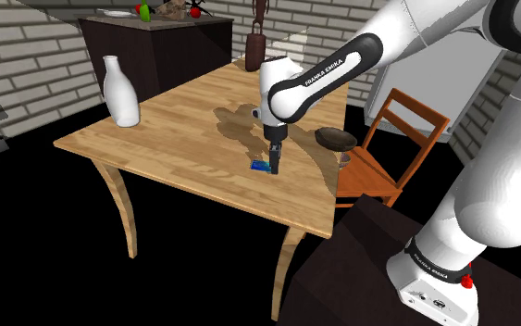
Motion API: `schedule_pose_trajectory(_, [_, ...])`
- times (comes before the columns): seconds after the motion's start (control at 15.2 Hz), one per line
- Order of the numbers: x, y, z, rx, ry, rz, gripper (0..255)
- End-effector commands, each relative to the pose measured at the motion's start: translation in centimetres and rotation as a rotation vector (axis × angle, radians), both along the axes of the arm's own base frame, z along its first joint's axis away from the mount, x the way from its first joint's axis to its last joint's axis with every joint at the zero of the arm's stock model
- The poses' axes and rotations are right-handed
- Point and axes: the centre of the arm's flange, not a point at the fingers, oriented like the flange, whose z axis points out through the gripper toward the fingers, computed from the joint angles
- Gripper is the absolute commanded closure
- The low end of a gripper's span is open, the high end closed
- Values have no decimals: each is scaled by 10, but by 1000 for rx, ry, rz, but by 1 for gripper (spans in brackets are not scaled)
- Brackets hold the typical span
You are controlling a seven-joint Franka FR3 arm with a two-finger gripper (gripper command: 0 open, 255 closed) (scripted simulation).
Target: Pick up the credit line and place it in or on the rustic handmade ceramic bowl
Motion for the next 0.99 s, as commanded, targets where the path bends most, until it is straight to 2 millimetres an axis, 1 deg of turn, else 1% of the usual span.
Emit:
schedule_pose_trajectory(0.0, [0,0,0,0,0,0,255])
schedule_pose_trajectory(0.59, [0,0,0,0,0,0,255])
schedule_pose_trajectory(0.92, [0,0,26,0,0,0,255])
